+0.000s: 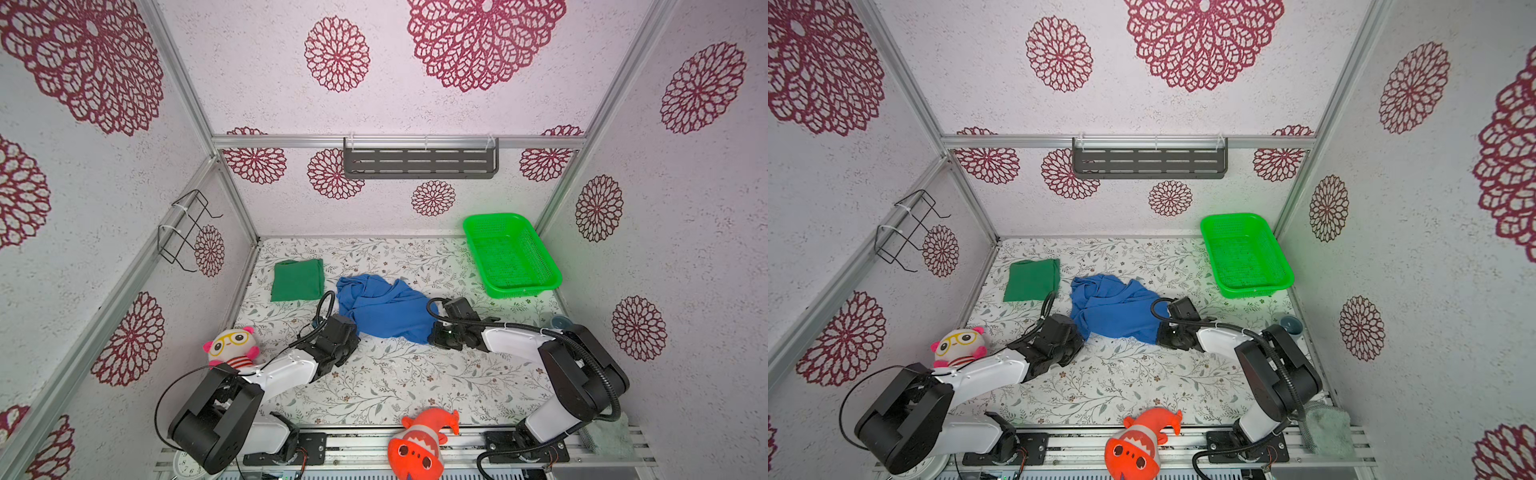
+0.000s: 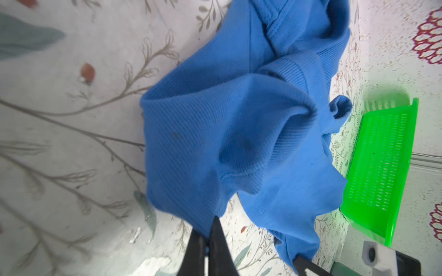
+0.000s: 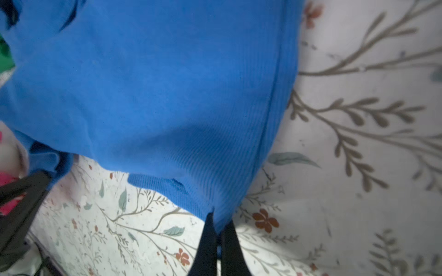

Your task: Fold and stack the tank tops

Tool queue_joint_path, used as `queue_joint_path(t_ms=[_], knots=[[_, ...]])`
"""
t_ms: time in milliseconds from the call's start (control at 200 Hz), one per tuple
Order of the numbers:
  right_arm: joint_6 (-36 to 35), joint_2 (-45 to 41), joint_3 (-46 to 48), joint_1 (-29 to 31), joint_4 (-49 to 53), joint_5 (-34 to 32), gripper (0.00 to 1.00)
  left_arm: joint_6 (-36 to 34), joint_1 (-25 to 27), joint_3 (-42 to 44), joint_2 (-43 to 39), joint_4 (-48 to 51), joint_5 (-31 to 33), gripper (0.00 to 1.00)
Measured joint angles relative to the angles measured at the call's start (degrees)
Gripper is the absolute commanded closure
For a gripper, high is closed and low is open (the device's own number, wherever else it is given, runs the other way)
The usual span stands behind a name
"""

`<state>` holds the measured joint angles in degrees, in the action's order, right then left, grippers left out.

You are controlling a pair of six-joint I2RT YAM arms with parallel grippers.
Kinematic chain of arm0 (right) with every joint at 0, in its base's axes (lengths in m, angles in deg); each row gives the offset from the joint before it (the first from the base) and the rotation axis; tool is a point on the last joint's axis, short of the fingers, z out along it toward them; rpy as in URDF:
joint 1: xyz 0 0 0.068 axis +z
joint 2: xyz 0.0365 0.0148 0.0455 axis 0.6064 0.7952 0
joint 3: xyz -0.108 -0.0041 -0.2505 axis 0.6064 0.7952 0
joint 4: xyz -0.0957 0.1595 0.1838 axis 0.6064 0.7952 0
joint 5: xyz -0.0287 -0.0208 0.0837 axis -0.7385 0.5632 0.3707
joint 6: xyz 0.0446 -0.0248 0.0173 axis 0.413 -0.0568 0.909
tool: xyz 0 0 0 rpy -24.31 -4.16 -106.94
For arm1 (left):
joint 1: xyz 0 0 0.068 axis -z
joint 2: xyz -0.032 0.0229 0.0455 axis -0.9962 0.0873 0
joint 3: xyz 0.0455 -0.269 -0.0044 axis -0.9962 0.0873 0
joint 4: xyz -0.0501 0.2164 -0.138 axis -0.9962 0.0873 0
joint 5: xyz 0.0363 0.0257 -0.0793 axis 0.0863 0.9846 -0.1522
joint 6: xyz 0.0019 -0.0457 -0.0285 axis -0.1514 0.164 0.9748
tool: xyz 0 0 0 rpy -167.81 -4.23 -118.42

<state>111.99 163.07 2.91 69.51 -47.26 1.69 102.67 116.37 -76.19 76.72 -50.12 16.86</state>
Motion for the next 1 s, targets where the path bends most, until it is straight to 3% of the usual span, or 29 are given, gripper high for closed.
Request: queue_joint_path(t_ms=[175,335,565,751,1001], knots=[[-4.92,-3.54,-8.31,-0.83,8.11,-0.70,1.00,-7.02,-3.63,-3.39,-9.57,9.79,3.17,1.00],[-9.42,-10.25,-16.39,-3.96,13.09,0.81,1.00,-18.51,-9.16,-15.93,-15.76,19.43,5.33,1.00],[-15.41,-13.97,-28.30,-10.01,17.88,2.34,1.00,-35.39,-13.20,-37.94,-15.63,29.70,7.39,1.00],[-20.44,-16.26,-37.75,-12.70,21.90,2.89,1.00,-44.37,-14.03,-53.75,-14.56,35.12,8.46,1.00],[-26.34,-30.36,-37.79,-12.74,17.79,3.39,1.00,-51.25,-13.42,-62.71,-16.33,39.67,10.03,1.00]])
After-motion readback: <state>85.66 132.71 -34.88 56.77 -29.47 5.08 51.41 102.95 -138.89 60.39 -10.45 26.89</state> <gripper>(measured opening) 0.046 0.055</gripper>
